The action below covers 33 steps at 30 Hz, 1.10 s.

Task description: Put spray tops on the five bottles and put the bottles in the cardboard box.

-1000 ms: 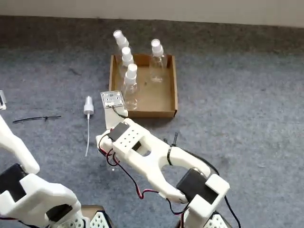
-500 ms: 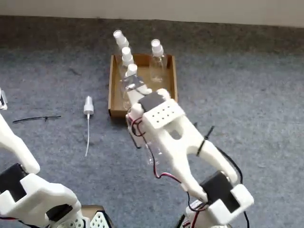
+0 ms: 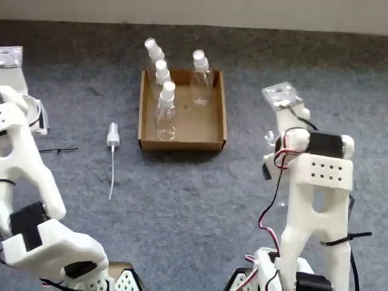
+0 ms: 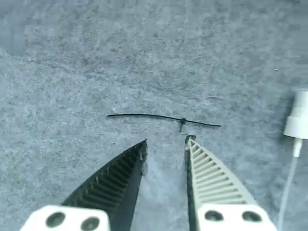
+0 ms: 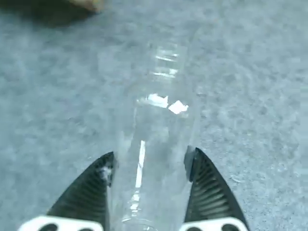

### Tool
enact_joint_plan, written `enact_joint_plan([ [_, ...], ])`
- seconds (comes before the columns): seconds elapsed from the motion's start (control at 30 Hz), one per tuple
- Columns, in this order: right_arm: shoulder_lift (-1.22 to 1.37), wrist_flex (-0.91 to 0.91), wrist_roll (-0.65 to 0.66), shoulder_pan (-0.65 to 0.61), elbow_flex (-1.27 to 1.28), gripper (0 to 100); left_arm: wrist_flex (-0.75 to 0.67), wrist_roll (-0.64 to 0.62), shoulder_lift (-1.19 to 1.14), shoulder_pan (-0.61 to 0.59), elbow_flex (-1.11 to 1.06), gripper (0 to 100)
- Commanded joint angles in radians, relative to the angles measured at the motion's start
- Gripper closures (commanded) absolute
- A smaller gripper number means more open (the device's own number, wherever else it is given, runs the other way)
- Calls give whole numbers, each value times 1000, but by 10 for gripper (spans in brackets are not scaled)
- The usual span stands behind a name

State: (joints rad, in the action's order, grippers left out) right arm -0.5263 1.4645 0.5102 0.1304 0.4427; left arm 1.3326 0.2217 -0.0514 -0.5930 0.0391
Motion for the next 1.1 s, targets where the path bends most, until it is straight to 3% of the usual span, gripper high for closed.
enact_joint_plan([
  [0.0, 1, -314, 17, 120, 96, 990, 8, 0, -1, 170, 1, 866],
  [0.17, 185, -499, 17, 117, 206, 990, -86, -48, -4, 291, -47, 866],
  [0.43, 524, -513, -71, 122, -50, 989, -222, -74, -5, 420, -177, 866],
  [0.73, 622, -515, -68, 122, -96, 985, -250, -106, -254, 423, -93, 816],
  [0.9, 627, -541, -71, 124, -91, 889, -250, -135, -392, 401, 25, 819],
  [1.07, 628, -547, -68, 124, -90, 882, -250, -137, -437, 384, 71, 819],
])
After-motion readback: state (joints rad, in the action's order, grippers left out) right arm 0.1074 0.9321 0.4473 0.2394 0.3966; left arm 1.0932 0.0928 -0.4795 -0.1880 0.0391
